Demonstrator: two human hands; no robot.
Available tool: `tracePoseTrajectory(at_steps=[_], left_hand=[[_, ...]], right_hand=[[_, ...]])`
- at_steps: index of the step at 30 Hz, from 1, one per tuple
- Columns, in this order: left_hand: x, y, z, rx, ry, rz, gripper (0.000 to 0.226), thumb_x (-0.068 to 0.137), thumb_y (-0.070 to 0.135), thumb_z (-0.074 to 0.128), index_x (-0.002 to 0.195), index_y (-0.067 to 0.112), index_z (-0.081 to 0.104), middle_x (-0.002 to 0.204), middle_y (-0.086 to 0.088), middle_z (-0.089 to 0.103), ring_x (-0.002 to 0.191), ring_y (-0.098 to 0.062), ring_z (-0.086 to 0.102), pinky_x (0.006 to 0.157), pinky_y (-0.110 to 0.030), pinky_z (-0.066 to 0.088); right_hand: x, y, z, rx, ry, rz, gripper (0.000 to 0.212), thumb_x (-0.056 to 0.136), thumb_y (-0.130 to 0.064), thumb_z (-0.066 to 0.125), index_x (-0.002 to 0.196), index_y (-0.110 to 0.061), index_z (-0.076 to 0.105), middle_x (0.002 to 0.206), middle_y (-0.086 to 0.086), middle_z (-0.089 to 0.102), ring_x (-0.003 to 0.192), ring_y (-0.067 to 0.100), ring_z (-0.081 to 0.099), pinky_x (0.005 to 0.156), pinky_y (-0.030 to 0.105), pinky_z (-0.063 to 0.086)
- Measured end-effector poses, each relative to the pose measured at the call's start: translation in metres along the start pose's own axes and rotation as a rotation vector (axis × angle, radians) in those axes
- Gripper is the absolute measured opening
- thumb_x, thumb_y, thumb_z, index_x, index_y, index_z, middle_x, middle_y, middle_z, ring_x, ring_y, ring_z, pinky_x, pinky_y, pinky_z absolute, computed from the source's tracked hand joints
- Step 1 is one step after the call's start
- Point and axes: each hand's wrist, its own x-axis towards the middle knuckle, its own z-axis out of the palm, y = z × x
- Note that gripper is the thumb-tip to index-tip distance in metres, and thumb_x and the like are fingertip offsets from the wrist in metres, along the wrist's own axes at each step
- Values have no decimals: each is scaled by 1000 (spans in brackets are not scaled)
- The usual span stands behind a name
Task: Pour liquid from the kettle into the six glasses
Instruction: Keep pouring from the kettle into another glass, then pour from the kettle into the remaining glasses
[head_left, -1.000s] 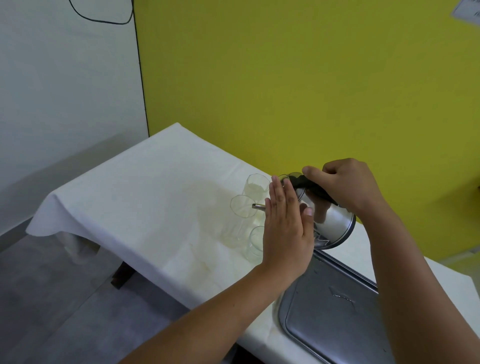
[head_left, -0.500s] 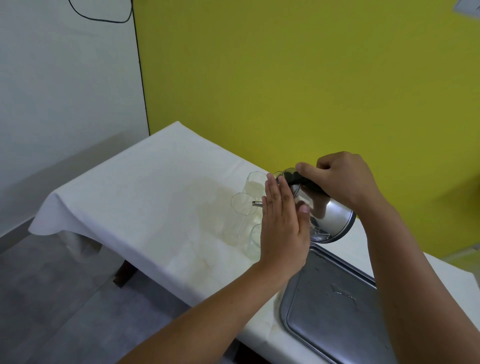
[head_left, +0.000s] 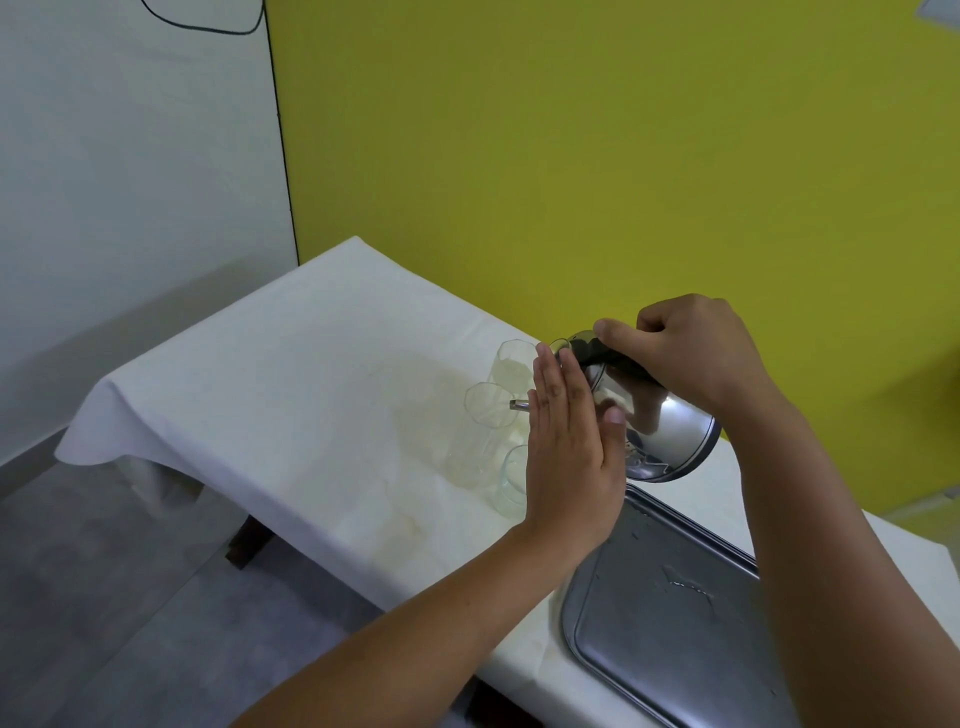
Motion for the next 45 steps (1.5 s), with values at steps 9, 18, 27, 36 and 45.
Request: tracePoseTrajectory(at_steps=[9, 18, 27, 36, 45], left_hand=[[3, -5, 1, 0, 11, -14, 62, 98, 36, 22, 143, 11, -12, 154, -3, -20, 141, -9, -20, 116, -27, -6], [6, -7, 2, -8, 16, -10, 61, 98, 34, 24, 144, 11, -11, 154, -2, -19, 141, -9, -20, 116, -27, -6], [4, -5, 5, 7, -1, 13, 61, 98, 32, 24, 146, 8, -6, 155, -6, -16, 142, -10, -18, 117, -30, -4], [2, -5, 10, 70, -71, 40, 60, 99, 31, 25, 147, 9, -5, 155, -6, -15, 142, -12, -19, 118, -37, 0], [5, -3, 9, 176, -162, 138, 63, 93, 40, 7, 147, 6, 3, 156, -12, -8, 145, -21, -6, 116, -34, -4]], right_hand=[[4, -4, 5, -30, -4, -16, 64, 80, -57, 60, 61, 3, 53, 52, 11, 40, 56, 26, 37, 52, 32, 29], [6, -5, 5, -43, -2, -18, 59, 80, -56, 61, 53, -6, 45, 49, 9, 36, 54, 25, 34, 50, 31, 25], [4, 7, 5, -11, 10, -3, 63, 80, -57, 61, 56, 0, 48, 52, 12, 38, 56, 25, 34, 52, 33, 28], [-5, 31, 15, 193, 26, 80, 64, 80, -51, 64, 60, 7, 46, 52, 15, 40, 53, 23, 33, 52, 32, 28], [-28, 53, 27, 525, 51, 275, 56, 79, -45, 64, 44, -17, 31, 36, -9, 22, 45, 19, 23, 51, 30, 22]])
